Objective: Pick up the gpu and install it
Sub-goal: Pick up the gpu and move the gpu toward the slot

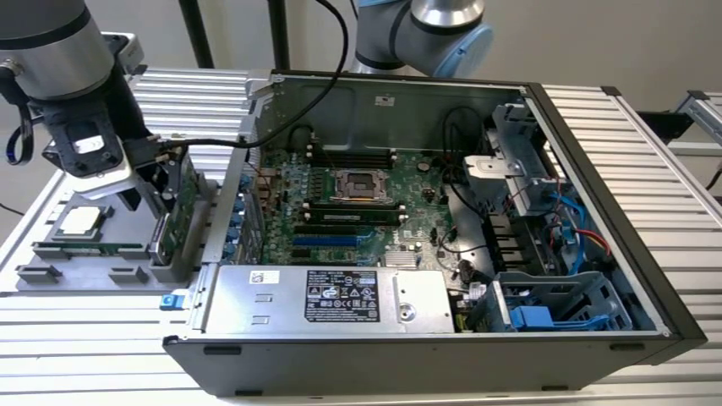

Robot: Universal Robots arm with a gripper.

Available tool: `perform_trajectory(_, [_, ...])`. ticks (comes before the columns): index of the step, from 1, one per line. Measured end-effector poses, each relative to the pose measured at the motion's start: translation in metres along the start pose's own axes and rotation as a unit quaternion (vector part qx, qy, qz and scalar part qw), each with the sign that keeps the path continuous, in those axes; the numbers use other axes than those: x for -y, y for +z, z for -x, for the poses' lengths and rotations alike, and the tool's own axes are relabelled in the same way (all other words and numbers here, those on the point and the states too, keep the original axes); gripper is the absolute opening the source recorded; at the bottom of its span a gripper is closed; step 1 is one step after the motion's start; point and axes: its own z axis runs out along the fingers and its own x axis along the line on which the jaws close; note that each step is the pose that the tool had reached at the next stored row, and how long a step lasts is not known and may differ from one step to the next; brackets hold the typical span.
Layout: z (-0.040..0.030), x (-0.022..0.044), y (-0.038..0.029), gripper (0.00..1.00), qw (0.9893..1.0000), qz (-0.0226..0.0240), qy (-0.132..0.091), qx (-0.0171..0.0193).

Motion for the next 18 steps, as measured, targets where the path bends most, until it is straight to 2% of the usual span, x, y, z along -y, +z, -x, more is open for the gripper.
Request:
perform_trajectory(6, [-0.0003, -0.0010, 0.0029, 1.00, 1.0000, -0.0002, 0.002, 0.0000])
perform_trajectory(18, [-0.0007, -0.0078, 0.0154, 1.00, 1.0000, -0.0010, 0.003, 0.0002])
